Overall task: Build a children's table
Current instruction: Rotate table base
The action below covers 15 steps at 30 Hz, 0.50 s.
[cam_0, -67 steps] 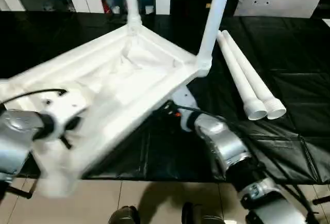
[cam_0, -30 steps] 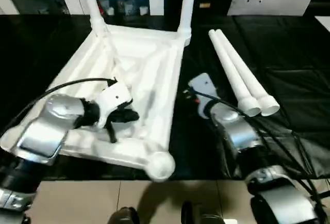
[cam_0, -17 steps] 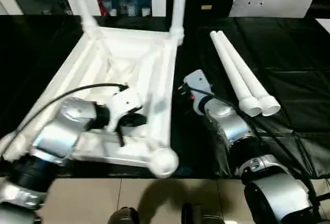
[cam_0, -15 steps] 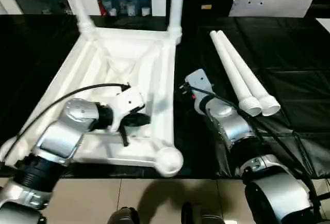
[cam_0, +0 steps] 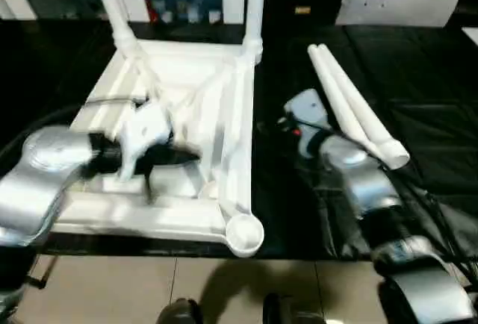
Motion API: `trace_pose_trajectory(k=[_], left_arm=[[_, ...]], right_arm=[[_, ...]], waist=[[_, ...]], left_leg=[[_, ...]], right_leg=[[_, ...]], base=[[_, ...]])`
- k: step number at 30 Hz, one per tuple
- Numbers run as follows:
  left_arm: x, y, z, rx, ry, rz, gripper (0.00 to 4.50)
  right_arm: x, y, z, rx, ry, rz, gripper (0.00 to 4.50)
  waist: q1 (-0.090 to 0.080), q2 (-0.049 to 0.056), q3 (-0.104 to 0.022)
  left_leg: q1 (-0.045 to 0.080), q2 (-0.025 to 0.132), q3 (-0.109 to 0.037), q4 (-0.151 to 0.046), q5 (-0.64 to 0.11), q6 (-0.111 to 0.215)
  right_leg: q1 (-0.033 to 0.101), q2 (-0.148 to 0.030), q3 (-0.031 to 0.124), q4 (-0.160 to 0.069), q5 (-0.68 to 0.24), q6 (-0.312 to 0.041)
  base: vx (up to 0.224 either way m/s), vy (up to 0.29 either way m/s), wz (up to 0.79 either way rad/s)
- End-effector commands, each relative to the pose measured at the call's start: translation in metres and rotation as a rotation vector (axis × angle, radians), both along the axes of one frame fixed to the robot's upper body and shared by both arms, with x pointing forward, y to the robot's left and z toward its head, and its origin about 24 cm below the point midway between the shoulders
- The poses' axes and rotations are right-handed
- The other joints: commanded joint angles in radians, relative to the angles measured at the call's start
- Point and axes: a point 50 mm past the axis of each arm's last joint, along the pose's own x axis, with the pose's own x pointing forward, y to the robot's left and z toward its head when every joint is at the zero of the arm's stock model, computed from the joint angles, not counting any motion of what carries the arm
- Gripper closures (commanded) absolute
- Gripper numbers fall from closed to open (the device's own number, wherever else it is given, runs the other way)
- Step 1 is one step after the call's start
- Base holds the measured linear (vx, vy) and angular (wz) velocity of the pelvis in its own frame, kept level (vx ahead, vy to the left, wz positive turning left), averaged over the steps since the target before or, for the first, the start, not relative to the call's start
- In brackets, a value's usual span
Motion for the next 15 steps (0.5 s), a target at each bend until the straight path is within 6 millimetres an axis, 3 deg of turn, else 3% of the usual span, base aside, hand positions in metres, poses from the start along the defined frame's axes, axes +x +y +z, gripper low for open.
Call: trace_pose_trajectory(k=[1, 7, 9, 10, 13, 14, 15], left_arm=[[-0.009, -0.003, -0.004, 0.064, 0.037, -0.063, 4.45], [-0.01, -0.011, -0.022, 0.138, 0.066, -0.082, 4.45], [-0.006, -0.018, -0.034, 0.187, 0.059, -0.071, 4.45], [-0.003, -0.019, -0.037, 0.196, 0.045, -0.047, 4.45], [0.008, -0.023, -0.043, 0.193, 0.009, 0.025, 4.45], [0.013, -0.026, -0.046, 0.189, -0.001, 0.057, 4.45], [0.016, -0.027, -0.048, 0.182, 0.0, 0.076, 4.45]], right_arm=[[-0.011, -0.002, 0.013, 0.01, -0.014, 0.11, 0.0], [-0.048, -0.017, 0.017, -0.085, 0.045, 0.341, 0.0], [-0.061, -0.023, 0.016, -0.126, 0.084, 0.397, 0.0], [-0.065, -0.024, 0.016, -0.135, 0.094, 0.406, 0.0], [-0.071, -0.027, 0.016, -0.15, 0.112, 0.419, 0.0], [-0.073, -0.028, 0.017, -0.155, 0.123, 0.424, 0.0], [-0.075, -0.029, 0.017, -0.159, 0.129, 0.426, 0.0]], waist=[[0.002, 0.008, -0.077], [0.017, 0.012, -0.072], [0.017, 0.007, -0.074], [0.017, 0.01, -0.073], [0.018, 0.006, -0.077], [0.012, 0.007, -0.073], [0.016, 0.004, -0.077]], left_leg=[[0.019, 0.041, -0.01, -0.07, -0.193, 0.052], [0.022, 0.04, -0.013, -0.074, -0.235, 0.035], [0.018, 0.039, -0.014, -0.073, -0.23, 0.038], [0.02, 0.039, -0.014, -0.072, -0.232, 0.041], [0.017, 0.035, -0.015, -0.068, -0.219, 0.043], [0.012, 0.033, -0.015, -0.07, -0.216, 0.045], [0.019, 0.032, -0.012, -0.066, -0.221, 0.048]], right_leg=[[0.066, -0.067, 0.057, -0.07, -0.268, -0.193], [0.064, -0.067, 0.059, -0.083, -0.358, -0.154], [0.069, -0.068, 0.059, -0.086, -0.354, -0.152], [0.067, -0.067, 0.06, -0.088, -0.359, -0.148], [0.068, -0.069, 0.056, -0.091, -0.373, -0.141], [0.07, -0.065, 0.055, -0.092, -0.377, -0.137], [0.065, -0.066, 0.055, -0.097, -0.388, -0.132]], base=[[0.0, 0.0, 0.0], [0.0, 0.0, 0.0], [0.0, 0.0, 0.0], [0.0, 0.0, 0.0], [0.0, 0.0, 0.0], [0.0, 0.0, 0.0], [0.0, 0.0, 0.0]])
